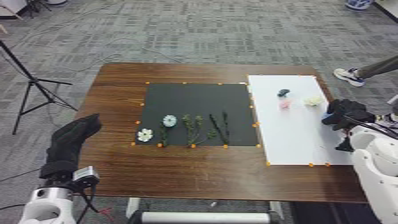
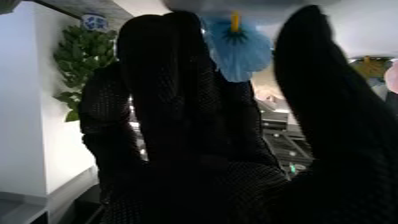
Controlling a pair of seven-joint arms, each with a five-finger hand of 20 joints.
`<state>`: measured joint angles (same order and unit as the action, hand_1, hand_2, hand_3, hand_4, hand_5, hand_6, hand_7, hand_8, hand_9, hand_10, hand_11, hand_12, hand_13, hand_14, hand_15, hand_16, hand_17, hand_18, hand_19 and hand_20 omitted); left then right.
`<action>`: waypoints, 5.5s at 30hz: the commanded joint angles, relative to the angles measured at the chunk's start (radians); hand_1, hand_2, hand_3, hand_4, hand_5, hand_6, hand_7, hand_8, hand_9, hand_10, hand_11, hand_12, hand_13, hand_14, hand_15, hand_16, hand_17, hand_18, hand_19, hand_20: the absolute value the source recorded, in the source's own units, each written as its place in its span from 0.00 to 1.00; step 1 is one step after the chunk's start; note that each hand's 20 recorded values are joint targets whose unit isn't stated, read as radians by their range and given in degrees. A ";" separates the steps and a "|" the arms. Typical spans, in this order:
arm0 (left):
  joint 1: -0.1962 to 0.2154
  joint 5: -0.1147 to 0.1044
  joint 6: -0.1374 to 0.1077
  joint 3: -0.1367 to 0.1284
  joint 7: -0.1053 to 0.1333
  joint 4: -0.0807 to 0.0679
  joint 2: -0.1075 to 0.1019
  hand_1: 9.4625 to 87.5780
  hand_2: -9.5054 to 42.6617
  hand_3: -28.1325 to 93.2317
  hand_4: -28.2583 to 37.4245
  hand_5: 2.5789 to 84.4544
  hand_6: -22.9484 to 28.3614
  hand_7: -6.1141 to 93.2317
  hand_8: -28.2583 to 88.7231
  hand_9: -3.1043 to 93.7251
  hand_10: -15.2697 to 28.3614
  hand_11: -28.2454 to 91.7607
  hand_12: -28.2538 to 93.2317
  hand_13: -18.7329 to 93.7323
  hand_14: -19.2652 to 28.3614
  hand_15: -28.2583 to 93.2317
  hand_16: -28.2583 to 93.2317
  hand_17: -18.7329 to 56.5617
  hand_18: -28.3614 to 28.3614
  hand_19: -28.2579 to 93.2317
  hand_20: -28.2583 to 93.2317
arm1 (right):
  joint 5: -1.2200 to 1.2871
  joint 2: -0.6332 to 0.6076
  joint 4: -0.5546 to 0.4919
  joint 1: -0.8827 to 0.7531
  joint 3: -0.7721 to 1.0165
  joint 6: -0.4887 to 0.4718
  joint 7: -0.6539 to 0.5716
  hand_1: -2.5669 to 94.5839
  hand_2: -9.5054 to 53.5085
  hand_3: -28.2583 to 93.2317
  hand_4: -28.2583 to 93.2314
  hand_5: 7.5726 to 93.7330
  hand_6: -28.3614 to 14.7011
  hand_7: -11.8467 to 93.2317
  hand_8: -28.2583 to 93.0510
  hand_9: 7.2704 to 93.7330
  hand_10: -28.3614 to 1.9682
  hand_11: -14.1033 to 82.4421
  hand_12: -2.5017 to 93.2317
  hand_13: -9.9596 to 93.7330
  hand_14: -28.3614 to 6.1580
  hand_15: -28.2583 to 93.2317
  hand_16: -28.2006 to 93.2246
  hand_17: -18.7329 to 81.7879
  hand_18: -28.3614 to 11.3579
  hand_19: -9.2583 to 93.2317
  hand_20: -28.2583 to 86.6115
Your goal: Arrange flowers
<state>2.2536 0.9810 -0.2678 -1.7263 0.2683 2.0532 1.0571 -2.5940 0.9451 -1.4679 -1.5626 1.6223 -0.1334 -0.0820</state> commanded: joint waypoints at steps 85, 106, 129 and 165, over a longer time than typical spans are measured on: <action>-0.039 -0.012 -0.018 0.008 -0.005 -0.008 -0.010 0.21 0.26 0.82 0.08 0.58 0.44 0.26 0.17 0.51 0.64 0.40 0.34 0.49 0.76 0.39 0.24 0.26 0.71 0.28 0.36 | 0.047 0.361 0.005 0.483 -0.832 0.021 0.050 0.59 0.00 0.75 0.05 0.80 0.76 0.34 0.21 0.89 0.69 0.20 0.23 0.78 0.53 0.74 0.53 0.52 0.14 0.85 0.73; -0.041 -0.008 -0.005 0.005 -0.015 -0.006 -0.013 0.21 0.25 0.82 0.09 0.57 0.44 0.26 0.17 0.51 0.64 0.40 0.34 0.49 0.76 0.39 0.24 0.26 0.71 0.28 0.36 | 0.006 0.392 0.021 0.465 -0.778 -0.155 0.041 0.49 0.02 0.80 0.06 0.65 0.69 0.29 0.19 0.71 0.62 0.26 0.13 0.76 0.48 0.74 0.52 0.50 0.11 0.85 0.73; -0.033 -0.003 -0.001 0.001 -0.016 -0.001 -0.013 0.21 0.23 0.82 0.10 0.57 0.44 0.25 0.17 0.51 0.64 0.40 0.34 0.49 0.76 0.39 0.24 0.26 0.71 0.28 0.36 | 0.254 0.182 -0.255 0.451 -0.720 -0.075 0.065 0.31 0.26 0.76 0.09 0.58 0.61 0.26 0.14 0.63 0.53 0.24 0.13 0.71 0.38 0.73 0.49 0.46 0.08 0.82 0.72; -0.002 -0.003 0.000 -0.001 0.000 0.011 0.002 0.22 0.21 0.82 0.10 0.57 0.44 0.26 0.17 0.51 0.64 0.40 0.34 0.49 0.76 0.39 0.24 0.26 0.71 0.28 0.36 | -0.041 -0.048 0.009 0.197 -0.308 0.186 0.178 0.39 0.00 0.83 0.04 0.53 0.73 0.38 0.12 0.60 0.54 0.33 0.23 0.74 0.54 0.55 0.48 0.45 0.14 0.74 0.69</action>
<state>2.2321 0.9754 -0.2781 -1.7237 0.2609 2.0548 1.0469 -2.6033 0.8949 -1.4851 -1.3488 1.2835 0.0735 0.0741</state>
